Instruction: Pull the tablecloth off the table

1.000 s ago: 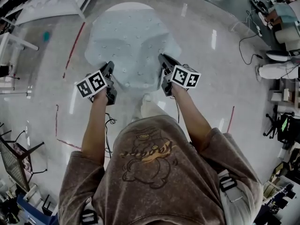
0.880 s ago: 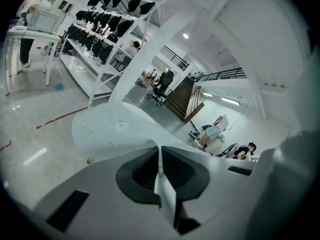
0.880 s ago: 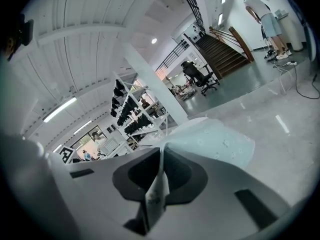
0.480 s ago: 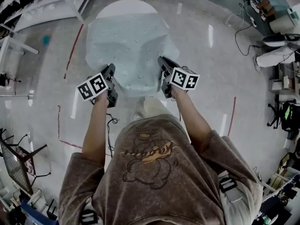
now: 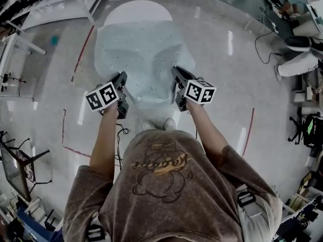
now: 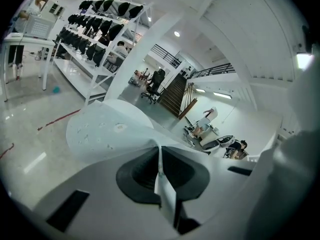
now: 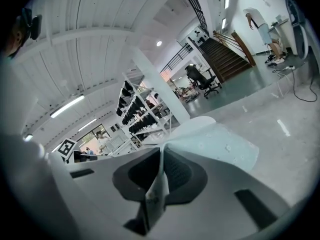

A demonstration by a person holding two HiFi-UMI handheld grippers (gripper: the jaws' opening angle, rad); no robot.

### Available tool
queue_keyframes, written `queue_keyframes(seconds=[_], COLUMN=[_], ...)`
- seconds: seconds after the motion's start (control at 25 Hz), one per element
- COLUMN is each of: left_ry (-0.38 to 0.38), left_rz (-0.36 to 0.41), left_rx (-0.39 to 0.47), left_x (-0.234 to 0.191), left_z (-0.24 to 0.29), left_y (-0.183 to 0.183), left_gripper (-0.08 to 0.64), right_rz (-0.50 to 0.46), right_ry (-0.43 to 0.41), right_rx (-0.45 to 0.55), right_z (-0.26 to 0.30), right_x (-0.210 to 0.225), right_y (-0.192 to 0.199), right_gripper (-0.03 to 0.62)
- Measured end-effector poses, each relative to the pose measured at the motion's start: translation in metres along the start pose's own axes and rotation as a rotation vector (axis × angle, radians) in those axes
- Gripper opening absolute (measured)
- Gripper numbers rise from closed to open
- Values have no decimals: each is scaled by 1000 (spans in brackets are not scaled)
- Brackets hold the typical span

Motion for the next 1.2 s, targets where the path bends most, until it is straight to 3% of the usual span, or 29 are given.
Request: queue_keyframes(seconds=[0.52, 1.0, 1.2], left_ry=[4, -8, -2], left_rz=[-17, -23, -6], left_rx=[72, 93, 86], left_x=[55, 91, 104], left_z=[-36, -66, -79], left_y=[38, 68, 76], left_gripper=[26, 26, 26], right_rz=[-20, -39, -103], right_ry=[-86, -90, -93], right_rx=[21, 19, 3], right_z=[-64, -112, -125], right_x=[2, -8, -23], right_y=[-11, -7, -5], right_gripper=[29, 29, 29])
Point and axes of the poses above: the fingertips, and each gripper's own axes: z forward along the fingers, x to its right, y out of its underside, the point moved 8 cm from there along -z, backward along the fingers, and after that the axes turned 2 degrees about -y, right-handed, at the moved point
